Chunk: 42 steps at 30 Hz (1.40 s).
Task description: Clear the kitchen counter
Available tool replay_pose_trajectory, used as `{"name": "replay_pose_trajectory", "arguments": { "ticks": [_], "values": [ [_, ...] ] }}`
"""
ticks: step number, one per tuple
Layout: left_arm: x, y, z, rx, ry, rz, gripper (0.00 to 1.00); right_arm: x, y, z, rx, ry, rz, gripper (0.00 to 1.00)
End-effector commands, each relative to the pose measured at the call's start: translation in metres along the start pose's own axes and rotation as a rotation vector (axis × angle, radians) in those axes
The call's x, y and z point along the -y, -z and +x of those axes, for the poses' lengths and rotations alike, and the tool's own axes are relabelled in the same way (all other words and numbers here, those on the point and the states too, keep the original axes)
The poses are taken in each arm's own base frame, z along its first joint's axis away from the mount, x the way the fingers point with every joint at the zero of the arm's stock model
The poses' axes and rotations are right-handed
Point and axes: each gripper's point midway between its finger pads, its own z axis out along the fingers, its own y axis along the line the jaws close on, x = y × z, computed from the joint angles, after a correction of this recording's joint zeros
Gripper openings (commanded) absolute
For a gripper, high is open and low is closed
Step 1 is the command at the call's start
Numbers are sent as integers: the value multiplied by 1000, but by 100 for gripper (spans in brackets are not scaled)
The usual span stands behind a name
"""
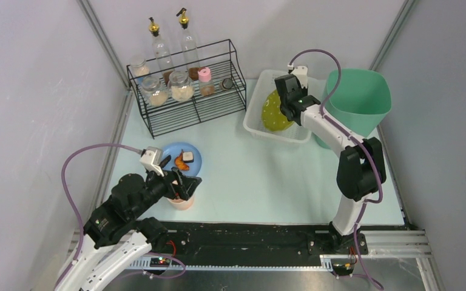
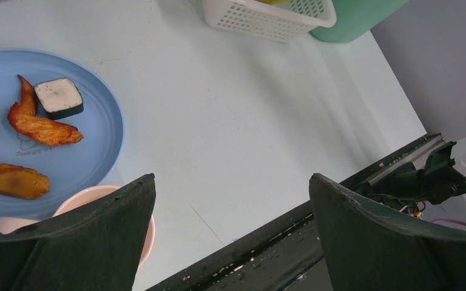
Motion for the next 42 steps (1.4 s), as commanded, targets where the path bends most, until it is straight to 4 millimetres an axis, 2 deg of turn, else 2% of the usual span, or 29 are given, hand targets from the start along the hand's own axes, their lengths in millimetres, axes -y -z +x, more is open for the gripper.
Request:
{"name": "replay_pose_trajectory", "arguments": {
  "ticks": [1, 10, 19, 23, 28, 35, 39, 42],
  "values": [
    [3, -2, -2, 13, -9, 13, 100, -14, 14, -54, 178, -105, -86, 0],
    [3, -2, -2, 12, -8, 18, 100, -29, 22, -1, 108, 50, -162, 0],
    [5, 1, -3, 28, -8, 26, 99, -54, 35, 47, -31, 47, -293, 0],
    [6, 2, -4, 35, -7, 31, 98, -69, 43, 77, -137, 5, -330, 0],
    [8, 3, -3, 32, -10, 39, 98, -92, 53, 121, -237, 73, -342, 0],
    [9, 4, -3, 33, -10, 44, 98, -110, 49, 177, -314, 190, -295, 0],
    [9, 4, -2, 32, -10, 44, 98, -118, 53, 197, -335, 216, -305, 0],
    [9, 4, -2, 31, -12, 46, 98, -121, 57, 204, -345, 227, -315, 0]
  ]
}}
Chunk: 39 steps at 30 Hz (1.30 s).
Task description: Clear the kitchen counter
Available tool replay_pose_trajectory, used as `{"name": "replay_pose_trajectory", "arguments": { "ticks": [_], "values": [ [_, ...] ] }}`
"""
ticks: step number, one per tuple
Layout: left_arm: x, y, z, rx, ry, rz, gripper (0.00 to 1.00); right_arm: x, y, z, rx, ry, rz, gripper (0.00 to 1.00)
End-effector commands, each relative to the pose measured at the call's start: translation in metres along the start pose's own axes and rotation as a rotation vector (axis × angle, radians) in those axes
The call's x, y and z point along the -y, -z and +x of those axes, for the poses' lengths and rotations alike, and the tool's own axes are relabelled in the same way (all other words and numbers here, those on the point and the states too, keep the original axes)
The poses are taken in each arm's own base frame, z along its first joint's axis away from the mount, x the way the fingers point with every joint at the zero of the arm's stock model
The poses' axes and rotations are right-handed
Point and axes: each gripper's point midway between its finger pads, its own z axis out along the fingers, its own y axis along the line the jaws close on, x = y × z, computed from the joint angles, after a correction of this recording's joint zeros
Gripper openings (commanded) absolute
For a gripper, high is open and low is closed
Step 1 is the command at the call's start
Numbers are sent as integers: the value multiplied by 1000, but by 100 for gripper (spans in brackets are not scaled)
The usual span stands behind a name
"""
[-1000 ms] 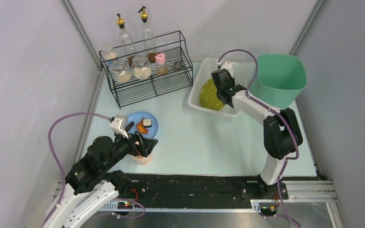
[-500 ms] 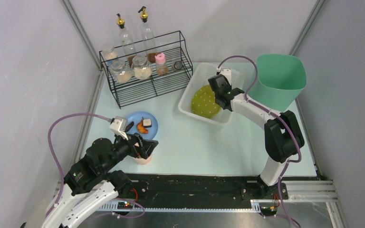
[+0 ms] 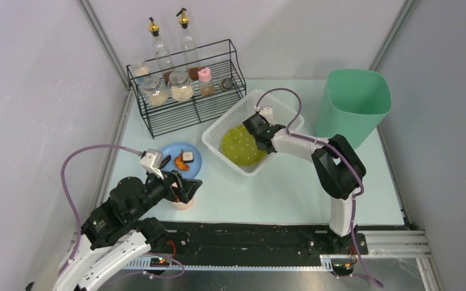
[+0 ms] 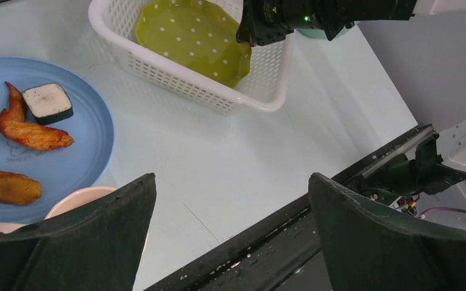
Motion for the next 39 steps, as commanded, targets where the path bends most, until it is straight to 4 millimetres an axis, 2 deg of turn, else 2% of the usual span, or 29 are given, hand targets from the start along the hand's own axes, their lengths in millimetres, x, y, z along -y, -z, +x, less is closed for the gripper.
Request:
{"name": "replay_pose_trajectory", "arguments": {
  "ticks": [1, 2, 4, 5, 7, 11, 17, 21, 23, 24, 27, 31, 36, 39],
  "values": [
    [1, -1, -3, 23, 6, 5, 98, -15, 3, 39, -92, 76, -38, 0],
    [1, -1, -3, 23, 6, 5, 98, -15, 3, 39, -91, 75, -35, 2],
    [1, -1, -3, 23, 6, 5, 98, -17, 5, 40, -87, 79, -31, 16],
    [1, -1, -3, 24, 6, 5, 98, -18, 8, 40, -82, 82, -32, 28],
    [1, -1, -3, 25, 7, 6, 98, -19, 13, 36, -66, 78, -34, 41],
    [1, -1, -3, 23, 6, 7, 98, -18, 29, 18, -15, 58, -46, 58],
    [2, -2, -2, 21, 5, 7, 98, 2, 67, -22, 104, 15, -30, 70],
    [2, -1, -2, 20, 6, 8, 98, 18, 103, -52, 203, -21, -35, 73],
    [1, -2, -2, 19, 6, 6, 98, 24, 128, -67, 253, -49, -64, 75],
    [1, -2, -2, 19, 5, 7, 98, 22, 136, -69, 265, -50, -81, 76],
    [2, 0, -4, 29, 6, 11, 98, 6, 174, -78, 325, -42, -195, 77],
    [3, 5, -8, 56, 8, 24, 98, -25, 217, -76, 378, -29, -329, 81],
    [2, 12, -14, 100, 17, 31, 98, -71, 252, -59, 325, -61, -505, 81],
    [0, 24, -23, 167, 33, 36, 98, -110, 271, -46, 303, -84, -625, 81]
  ]
}}
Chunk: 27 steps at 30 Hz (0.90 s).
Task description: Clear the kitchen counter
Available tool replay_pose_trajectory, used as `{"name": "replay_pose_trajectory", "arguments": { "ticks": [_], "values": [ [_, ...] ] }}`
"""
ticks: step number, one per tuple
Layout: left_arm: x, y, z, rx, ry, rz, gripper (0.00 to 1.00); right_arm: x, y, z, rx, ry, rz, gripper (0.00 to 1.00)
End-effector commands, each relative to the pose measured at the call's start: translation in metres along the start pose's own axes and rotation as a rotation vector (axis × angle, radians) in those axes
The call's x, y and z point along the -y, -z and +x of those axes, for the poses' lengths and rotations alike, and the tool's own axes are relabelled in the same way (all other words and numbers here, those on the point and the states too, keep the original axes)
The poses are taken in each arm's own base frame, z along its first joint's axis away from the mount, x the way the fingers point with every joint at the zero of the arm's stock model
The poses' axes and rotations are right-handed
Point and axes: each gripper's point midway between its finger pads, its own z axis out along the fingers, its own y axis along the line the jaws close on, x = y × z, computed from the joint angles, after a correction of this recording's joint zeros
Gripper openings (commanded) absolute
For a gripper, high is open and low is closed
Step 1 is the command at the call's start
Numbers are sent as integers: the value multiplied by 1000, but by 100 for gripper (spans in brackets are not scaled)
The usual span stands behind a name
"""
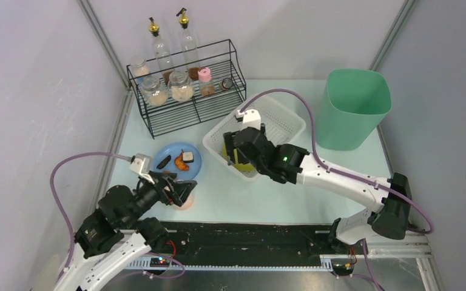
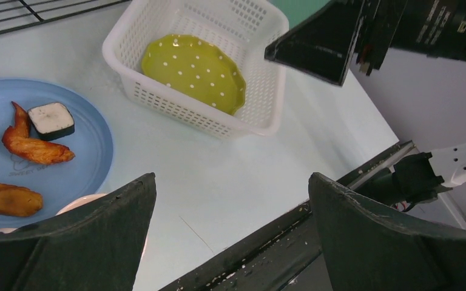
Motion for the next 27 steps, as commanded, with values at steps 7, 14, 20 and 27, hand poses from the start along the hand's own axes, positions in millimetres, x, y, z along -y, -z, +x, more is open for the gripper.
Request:
{"name": "replay_pose_trajectory", "arguments": {
  "ticks": [7, 14, 20, 27],
  "values": [
    [-12, 47, -39, 313, 93, 25, 98, -124, -13, 22, -73, -241, -241, 79],
    [-14, 60, -45, 379, 114, 41, 98, -161, -44, 53, -153, -367, -199, 77],
    [-14, 60, -45, 379, 115, 44, 98, -171, -75, 77, -200, -487, -155, 74],
    [-13, 59, -45, 374, 112, 47, 98, -158, -107, 103, -246, -598, -58, 69]
  ]
}}
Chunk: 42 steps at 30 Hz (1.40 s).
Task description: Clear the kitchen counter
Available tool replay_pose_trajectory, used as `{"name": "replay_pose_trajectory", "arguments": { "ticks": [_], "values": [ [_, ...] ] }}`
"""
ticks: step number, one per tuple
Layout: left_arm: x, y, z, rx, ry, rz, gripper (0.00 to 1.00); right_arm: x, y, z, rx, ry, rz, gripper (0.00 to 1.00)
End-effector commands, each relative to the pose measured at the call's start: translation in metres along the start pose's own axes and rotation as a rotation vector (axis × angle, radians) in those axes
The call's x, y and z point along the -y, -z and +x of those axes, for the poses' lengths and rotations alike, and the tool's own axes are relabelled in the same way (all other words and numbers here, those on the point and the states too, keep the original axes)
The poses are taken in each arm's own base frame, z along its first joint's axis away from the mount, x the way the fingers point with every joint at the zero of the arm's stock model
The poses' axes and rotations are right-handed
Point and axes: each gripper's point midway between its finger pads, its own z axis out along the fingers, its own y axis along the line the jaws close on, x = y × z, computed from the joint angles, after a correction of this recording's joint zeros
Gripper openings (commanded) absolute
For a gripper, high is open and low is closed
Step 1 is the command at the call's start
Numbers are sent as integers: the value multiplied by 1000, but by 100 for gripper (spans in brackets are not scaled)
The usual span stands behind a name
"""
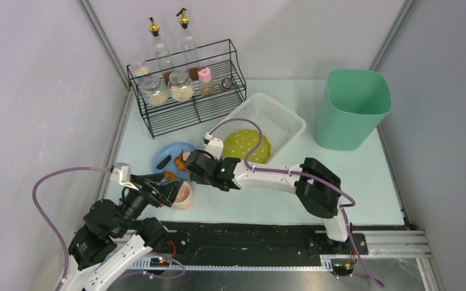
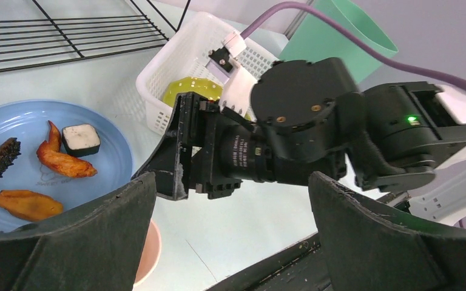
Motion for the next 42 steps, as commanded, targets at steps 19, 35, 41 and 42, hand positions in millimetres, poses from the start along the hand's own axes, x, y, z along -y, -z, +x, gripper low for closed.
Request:
{"name": "replay_pose_trajectory", "arguments": {
  "ticks": [19, 35, 41, 42],
  "values": [
    [5, 27, -26, 161, 63, 82, 98, 32, -75, 7, 27, -282, 131, 59],
    [4, 25, -25, 151, 59, 72, 98, 51, -100, 16, 13, -299, 162, 41],
    [3, 25, -25, 152, 59, 70, 98, 52, -106, 20, 8, -285, 149, 23],
    [4, 25, -25, 152, 61, 71, 98, 54, -107, 21, 5, -281, 148, 18]
  ]
}}
